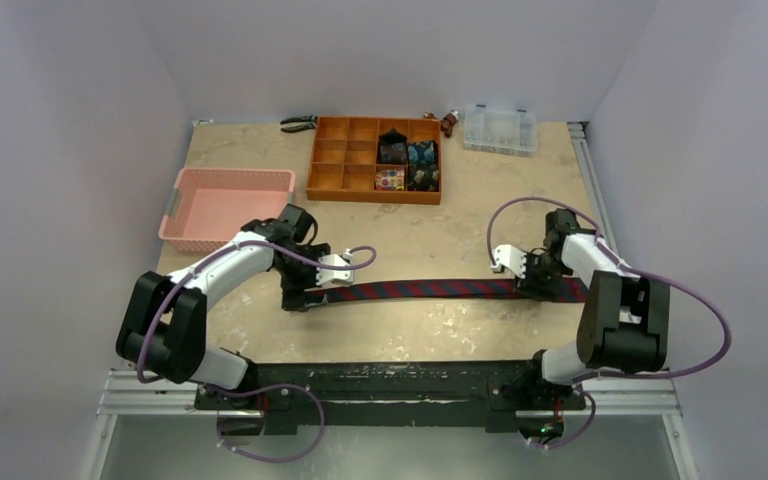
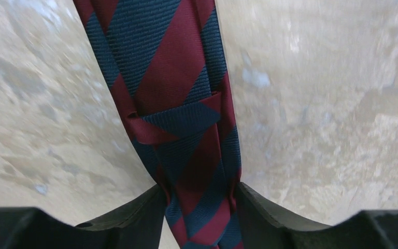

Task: Roll the ties
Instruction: Flatten out the tie at the center of the board.

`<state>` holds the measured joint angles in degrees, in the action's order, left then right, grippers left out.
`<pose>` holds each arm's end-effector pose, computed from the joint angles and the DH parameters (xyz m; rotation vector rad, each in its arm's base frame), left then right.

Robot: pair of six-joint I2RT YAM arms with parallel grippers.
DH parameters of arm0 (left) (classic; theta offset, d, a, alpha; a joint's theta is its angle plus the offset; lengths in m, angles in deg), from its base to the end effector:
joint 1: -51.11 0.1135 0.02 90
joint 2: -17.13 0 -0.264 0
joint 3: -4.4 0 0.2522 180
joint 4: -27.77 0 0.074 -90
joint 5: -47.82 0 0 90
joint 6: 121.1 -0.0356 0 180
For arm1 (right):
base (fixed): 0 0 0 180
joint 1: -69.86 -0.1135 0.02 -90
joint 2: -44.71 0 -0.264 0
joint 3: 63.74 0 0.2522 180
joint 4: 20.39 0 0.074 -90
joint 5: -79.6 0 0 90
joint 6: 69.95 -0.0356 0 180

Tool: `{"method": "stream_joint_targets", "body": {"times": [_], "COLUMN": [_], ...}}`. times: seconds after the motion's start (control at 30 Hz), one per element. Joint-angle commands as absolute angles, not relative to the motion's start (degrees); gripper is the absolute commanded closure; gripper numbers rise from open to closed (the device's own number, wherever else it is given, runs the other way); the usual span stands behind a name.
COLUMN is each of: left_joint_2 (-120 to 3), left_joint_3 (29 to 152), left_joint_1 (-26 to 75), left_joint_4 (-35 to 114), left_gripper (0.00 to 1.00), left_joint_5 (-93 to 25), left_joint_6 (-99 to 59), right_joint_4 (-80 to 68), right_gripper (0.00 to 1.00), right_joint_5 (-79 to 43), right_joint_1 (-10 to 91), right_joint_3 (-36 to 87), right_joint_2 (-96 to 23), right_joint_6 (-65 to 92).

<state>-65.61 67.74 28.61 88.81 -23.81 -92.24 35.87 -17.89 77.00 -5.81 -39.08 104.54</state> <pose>0.2197 -0.1031 0.1853 1.9344 2.1040 -0.3570 0.2321 -0.0244 0.1577 -1.8552 2.2965 -0.0111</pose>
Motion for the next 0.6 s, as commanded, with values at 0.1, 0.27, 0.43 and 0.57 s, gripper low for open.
{"method": "stream_joint_targets", "body": {"times": [0.1, 0.27, 0.43, 0.57], "left_joint_2": [-65.9, -65.6, -64.6, -63.1], "left_joint_3": [70.3, 71.4, 72.6, 71.7], "left_joint_1": [28.3, 28.3, 28.3, 28.3], "left_joint_4": [87.8, 88.4, 88.1, 86.8], "left_gripper": [0.14, 0.15, 0.15, 0.15], "left_joint_5": [-21.9, -20.3, -18.3, -16.7], "left_joint_6": [-93.5, -93.7, -91.7, -91.3], "right_joint_4": [33.4, 33.4, 33.1, 34.0], "right_gripper": [0.55, 0.52, 0.47, 0.47], "right_joint_5": [-11.6, -10.5, -9.5, -8.5], "right_joint_1": [86.7, 91.0, 94.1, 96.9], "right_joint_3": [-3.8, -1.8, 0.6, 3.1], "right_joint_2": [-43.7, -45.0, -45.0, -45.8], "right_joint_6": [116.6, 121.3, 125.0, 127.5]}}
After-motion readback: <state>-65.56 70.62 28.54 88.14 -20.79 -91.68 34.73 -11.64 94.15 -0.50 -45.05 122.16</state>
